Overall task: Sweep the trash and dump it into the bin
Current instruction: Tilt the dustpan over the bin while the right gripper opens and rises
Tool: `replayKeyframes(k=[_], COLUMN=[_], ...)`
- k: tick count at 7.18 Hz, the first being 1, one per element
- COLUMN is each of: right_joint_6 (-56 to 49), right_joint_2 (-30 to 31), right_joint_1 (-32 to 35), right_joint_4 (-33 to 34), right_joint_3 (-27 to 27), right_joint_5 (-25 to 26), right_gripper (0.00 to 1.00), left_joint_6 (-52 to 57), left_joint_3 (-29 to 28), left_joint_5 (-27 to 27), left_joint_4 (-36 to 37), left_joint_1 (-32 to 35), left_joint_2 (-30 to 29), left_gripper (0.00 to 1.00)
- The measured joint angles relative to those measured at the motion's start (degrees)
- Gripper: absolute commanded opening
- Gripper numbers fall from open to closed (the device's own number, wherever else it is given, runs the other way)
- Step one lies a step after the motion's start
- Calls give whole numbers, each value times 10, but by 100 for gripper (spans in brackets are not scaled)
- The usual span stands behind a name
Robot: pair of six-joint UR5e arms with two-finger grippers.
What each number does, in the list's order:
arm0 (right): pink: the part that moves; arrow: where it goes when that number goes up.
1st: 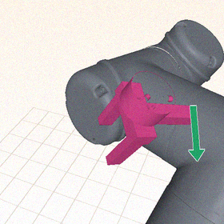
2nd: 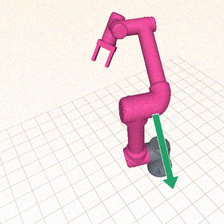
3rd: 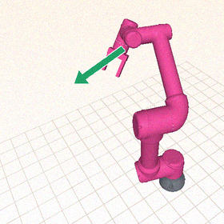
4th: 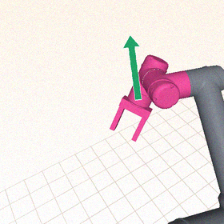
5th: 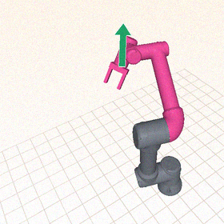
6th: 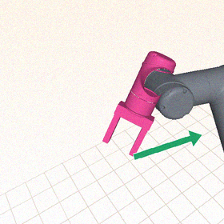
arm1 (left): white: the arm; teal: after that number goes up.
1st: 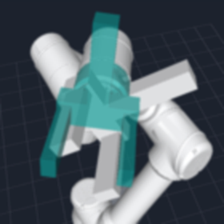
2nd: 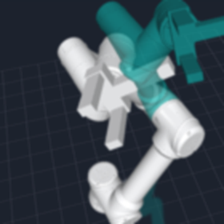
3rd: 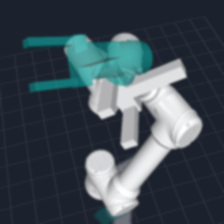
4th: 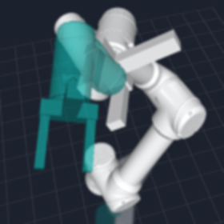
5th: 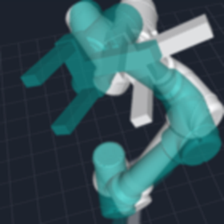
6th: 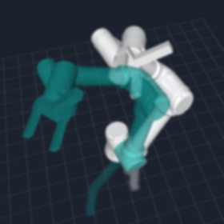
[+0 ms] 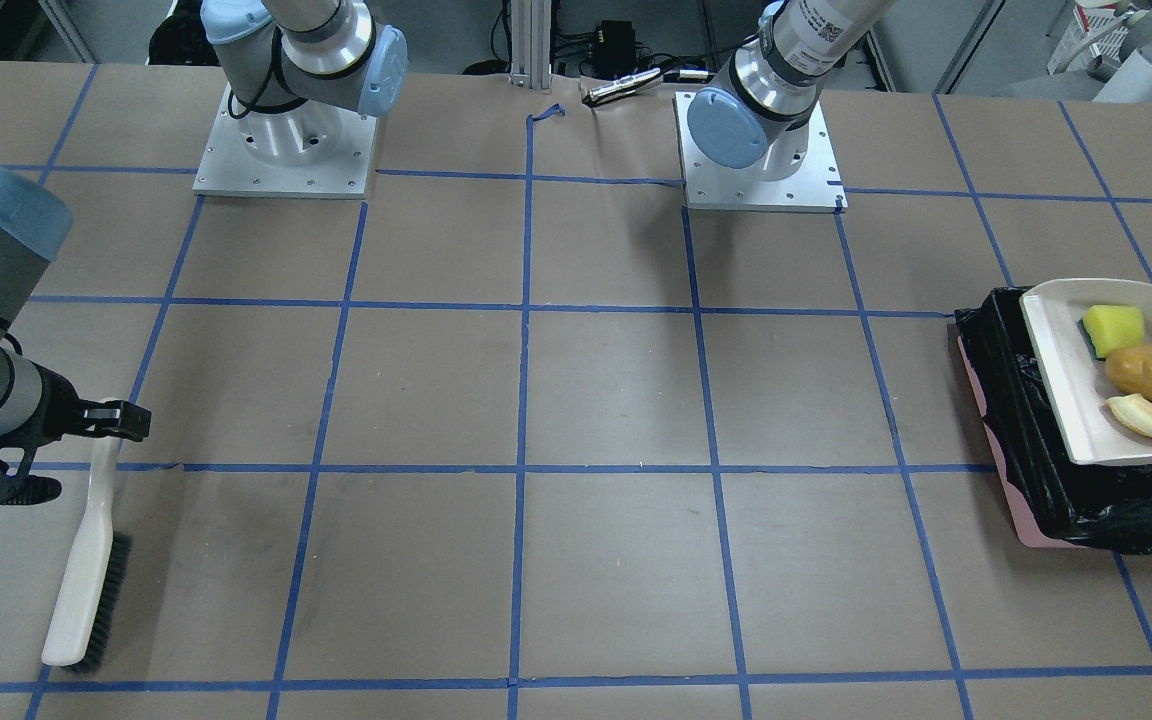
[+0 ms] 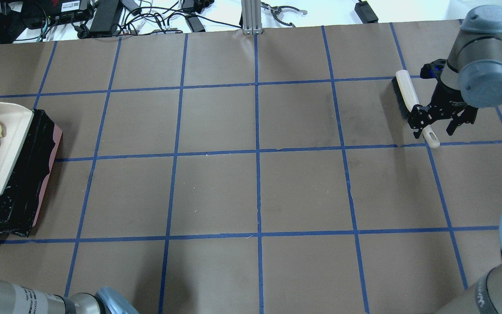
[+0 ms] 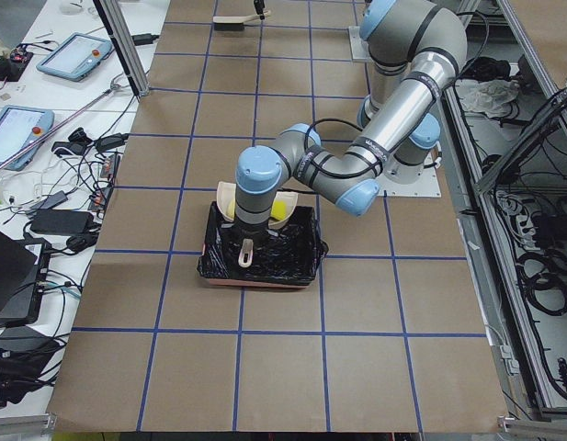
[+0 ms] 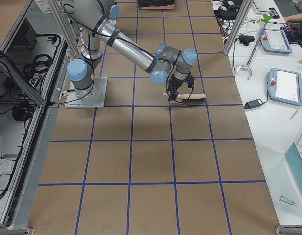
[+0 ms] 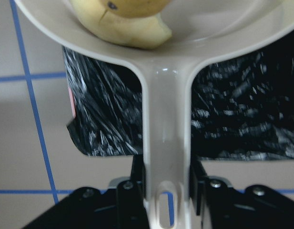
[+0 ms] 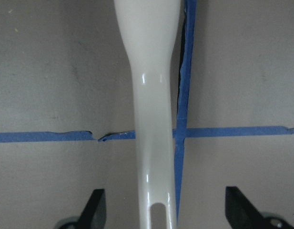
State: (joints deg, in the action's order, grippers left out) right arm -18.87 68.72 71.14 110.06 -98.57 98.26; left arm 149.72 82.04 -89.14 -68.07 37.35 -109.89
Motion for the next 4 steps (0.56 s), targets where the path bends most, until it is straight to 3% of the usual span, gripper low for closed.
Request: replayKeyframes(k=[4], right_joint_6=[-12], right_joint_2=[121], right_joint_1=[21], right_joint_4=[-44], right_joint_3=[3], right_joint_5=[-13], right_gripper=[100], left_joint_6=[29], left_joint_3=[2], left_joint_5=[-100], left_joint_4=[107], left_joint_1=[-12], left_joint_2=[-19], left_gripper=[0])
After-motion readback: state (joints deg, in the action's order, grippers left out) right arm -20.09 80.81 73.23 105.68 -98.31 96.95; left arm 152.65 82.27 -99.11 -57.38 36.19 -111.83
